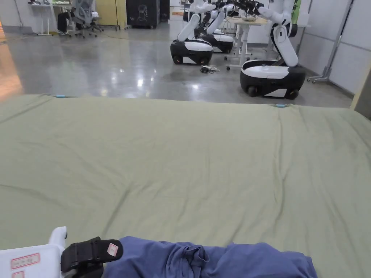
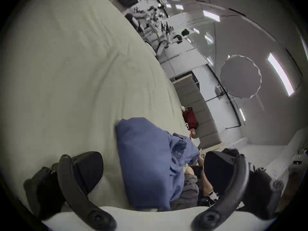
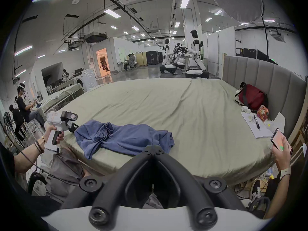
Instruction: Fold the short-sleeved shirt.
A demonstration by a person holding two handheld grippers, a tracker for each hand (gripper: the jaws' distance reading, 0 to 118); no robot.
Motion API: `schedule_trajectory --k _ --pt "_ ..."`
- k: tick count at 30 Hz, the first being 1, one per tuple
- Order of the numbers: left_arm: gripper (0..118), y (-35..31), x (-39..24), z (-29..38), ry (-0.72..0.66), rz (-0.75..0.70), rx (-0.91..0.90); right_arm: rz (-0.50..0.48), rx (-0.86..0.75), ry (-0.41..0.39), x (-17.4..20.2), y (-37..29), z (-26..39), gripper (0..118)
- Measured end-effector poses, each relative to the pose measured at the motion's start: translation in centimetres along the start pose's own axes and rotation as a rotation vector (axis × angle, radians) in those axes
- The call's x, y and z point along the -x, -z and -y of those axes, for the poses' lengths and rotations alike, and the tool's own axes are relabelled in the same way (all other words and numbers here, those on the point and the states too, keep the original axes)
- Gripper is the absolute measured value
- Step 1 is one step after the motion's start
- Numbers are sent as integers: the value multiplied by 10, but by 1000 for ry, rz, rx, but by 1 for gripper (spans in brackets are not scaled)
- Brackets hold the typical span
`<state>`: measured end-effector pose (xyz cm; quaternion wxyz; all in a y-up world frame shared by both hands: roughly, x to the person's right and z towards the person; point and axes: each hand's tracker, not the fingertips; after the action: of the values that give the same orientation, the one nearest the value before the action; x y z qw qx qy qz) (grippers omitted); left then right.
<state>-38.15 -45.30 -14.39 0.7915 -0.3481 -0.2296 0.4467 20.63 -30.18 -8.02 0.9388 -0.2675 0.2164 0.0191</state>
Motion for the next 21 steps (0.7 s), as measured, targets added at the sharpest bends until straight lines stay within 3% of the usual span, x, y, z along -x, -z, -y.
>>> schedule_trajectory --k 2,4,6,7,9,11,13,16,21 --pt "118 6 -6 -2 43 55 -34 -11 -2 9 -1 0 0 2" --pt "116 15 -7 -2 -26 118 -5 -15 -4 18 -1 1 -2 2" --pt "102 19 -7 0 -9 161 16 -5 -2 17 -2 1 -2 2" --pt "75 21 -10 2 5 138 17 -2 -1 16 -2 1 -2 2" --pt "12 24 -2 -2 63 14 19 -1 1 21 -4 1 -2 2" --pt "11 27 2 -1 94 -120 17 -2 1 24 -4 1 -2 2" --pt "11 23 8 -2 47 -38 12 -2 1 24 -4 1 -1 2" --pt "11 11 3 -6 101 -81 0 0 -1 30 -3 0 -2 2" --pt "10 -28 -1 -10 67 -96 -63 15 -12 22 -5 -5 -4 2"
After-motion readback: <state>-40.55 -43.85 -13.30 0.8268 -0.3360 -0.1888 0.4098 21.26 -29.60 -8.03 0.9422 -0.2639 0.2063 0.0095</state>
